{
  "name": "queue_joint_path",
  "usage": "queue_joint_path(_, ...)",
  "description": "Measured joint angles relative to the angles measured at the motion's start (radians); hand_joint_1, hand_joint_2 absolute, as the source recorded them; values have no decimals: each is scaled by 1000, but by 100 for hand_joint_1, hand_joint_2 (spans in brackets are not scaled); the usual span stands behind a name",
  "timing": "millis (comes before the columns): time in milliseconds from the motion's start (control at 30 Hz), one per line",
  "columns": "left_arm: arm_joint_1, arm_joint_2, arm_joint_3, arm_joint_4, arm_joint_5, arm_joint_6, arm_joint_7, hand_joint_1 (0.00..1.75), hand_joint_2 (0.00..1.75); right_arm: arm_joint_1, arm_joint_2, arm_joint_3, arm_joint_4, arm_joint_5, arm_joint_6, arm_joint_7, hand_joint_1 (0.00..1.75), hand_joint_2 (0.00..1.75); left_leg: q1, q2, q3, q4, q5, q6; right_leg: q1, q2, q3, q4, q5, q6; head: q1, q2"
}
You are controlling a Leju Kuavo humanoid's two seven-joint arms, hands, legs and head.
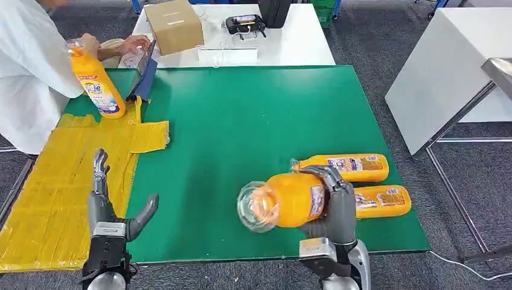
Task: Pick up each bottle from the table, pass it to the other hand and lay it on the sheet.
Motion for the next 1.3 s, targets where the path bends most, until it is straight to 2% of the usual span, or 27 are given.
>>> queue_joint_path(100, -11, 7, -40, 8, 22, -87, 4, 0, 175, -40, 12, -54, 24, -54, 39, -3, 175, 175, 0, 0, 0, 0, 0, 0, 0, 0, 0, 0, 1, 0, 0, 0)
queue_joint_path(200, -43, 20, -118, 28, 101, -263, -5, 0, 175, -105, 36, -85, 93, -118, 106, -5, 175, 175, -1, 0, 0, 0, 1, 1, 0, 0, 1, 0, 1, 1, 0, 0)
queue_joint_path(267, -56, 24, -162, 44, 117, -298, -11, 0, 175, -142, 50, -93, 143, -136, 123, -9, 175, 175, -1, 0, 0, 0, 1, 1, 0, 0, 0, 0, 1, 1, 0, 0)
queue_joint_path(533, -100, 48, -252, 81, 154, -356, -18, 0, 175, -212, 78, -103, 252, -153, 161, -17, 175, 175, -1, 0, -1, 0, 1, 1, 0, 0, 0, 0, 1, 1, 0, 0)
queue_joint_path(767, -146, 55, -327, 112, 192, -398, -21, 0, 175, -266, 118, -35, 408, -123, 208, -17, 175, 175, -1, 0, -1, 0, 1, 1, 0, -1, 0, 0, 0, 1, 0, 0)
queue_joint_path(1200, -159, 64, -348, 134, 196, -398, -22, 0, 175, -286, 133, -7, 484, -122, 209, -17, 175, 175, -1, 0, -1, 0, 1, 1, 0, -1, 0, 0, 0, 1, 0, 0)
queue_joint_path(1300, -162, 64, -350, 134, 195, -392, -27, 0, 175, -292, 135, 16, 499, -90, 250, -8, 175, 175, -1, 0, -1, 0, 1, 1, 0, -1, 0, 0, 0, 1, 0, 0)
